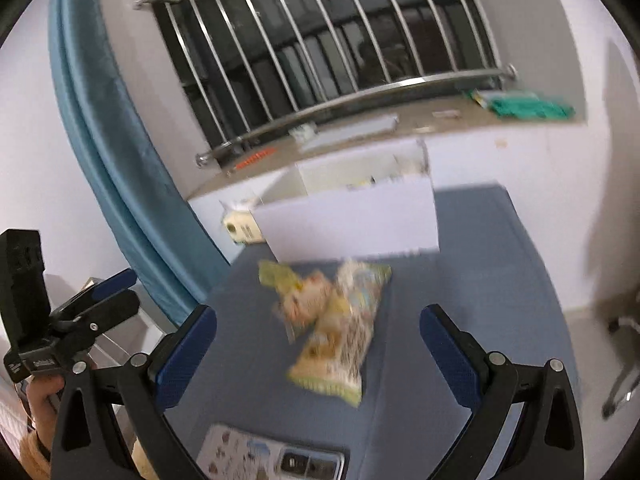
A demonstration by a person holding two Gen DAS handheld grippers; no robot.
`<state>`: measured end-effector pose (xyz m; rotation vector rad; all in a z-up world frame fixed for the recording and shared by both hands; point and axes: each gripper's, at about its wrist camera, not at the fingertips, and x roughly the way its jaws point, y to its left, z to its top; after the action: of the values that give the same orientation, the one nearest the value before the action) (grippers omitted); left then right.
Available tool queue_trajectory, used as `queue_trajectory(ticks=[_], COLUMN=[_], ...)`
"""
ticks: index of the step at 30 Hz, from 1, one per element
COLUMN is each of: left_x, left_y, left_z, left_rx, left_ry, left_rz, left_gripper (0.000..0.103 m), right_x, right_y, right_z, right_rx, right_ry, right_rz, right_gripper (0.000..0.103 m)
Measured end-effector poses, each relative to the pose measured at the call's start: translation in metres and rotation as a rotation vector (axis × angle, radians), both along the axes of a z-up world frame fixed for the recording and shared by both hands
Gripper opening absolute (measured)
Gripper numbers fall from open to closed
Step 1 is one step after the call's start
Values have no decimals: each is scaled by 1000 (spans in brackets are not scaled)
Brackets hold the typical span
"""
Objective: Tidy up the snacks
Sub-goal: 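Grasp the long illustrated bread bag with the right gripper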
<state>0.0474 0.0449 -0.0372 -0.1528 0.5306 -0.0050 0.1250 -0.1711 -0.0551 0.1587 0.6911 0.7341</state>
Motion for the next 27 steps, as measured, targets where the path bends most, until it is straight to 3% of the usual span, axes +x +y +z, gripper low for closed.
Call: queue_trajectory(ticks=[3,7,27], left_x=[-6,-13,-26], left_y=[-2,-1,16], left_z=[-7,-11,-38], left_rx=[6,6,22], left_ry=[16,20,103], left_rz=[5,7,62], left_gripper=[103,103,103], right_x=[0,6,91], right_y=[8,20,110], right_z=[-10,-16,-95], right_rx=[-64,-76,-393], right_ry=[14,32,172], right_rz=[4,14,76], right_gripper=[103,103,100])
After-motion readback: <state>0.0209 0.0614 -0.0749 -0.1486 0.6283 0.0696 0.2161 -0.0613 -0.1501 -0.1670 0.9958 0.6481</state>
